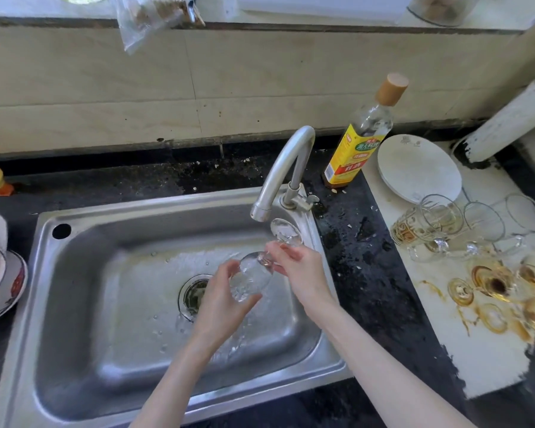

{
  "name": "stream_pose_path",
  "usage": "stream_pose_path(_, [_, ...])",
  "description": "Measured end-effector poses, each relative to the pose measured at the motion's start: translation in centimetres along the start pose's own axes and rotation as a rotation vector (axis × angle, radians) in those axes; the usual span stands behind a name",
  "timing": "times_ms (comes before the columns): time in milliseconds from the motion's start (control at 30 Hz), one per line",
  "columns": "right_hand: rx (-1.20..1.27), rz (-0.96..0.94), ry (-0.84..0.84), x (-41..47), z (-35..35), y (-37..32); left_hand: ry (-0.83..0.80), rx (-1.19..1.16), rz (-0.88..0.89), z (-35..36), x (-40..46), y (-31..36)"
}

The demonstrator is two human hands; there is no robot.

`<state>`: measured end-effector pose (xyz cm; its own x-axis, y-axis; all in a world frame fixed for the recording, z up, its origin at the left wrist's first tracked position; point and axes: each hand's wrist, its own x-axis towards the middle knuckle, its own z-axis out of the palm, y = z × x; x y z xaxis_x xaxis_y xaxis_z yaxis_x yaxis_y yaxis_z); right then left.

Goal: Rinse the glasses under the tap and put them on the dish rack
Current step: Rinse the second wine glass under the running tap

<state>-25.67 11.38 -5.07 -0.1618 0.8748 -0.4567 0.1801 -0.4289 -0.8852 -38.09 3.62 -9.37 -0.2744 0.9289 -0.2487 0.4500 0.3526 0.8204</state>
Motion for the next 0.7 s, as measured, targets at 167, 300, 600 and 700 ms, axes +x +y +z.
stream_pose_path(167, [-0.227,-0.078,-0.007,-2.2,-0.6,1.2,-0.048,0.202,0.063,0.8,-0.8,-0.9])
stream_pose_path(300, [-0.302,-0.119,0.015,-3.4,-1.2,1.9,-0.090,0.377,0.109,0.7,-1.7,-1.0])
stream_pose_path(600, [-0.271,-0.238,0.154,-8.8,-5.9,2.7,-0.268,0.467,0.348,0.7,-4.9,2.5])
stream_pose_path(700, [-0.191,-0.259,0.217,-12.8,-8.7,3.5,-0.313,0.492,0.473,1.9,-7.2,4.1])
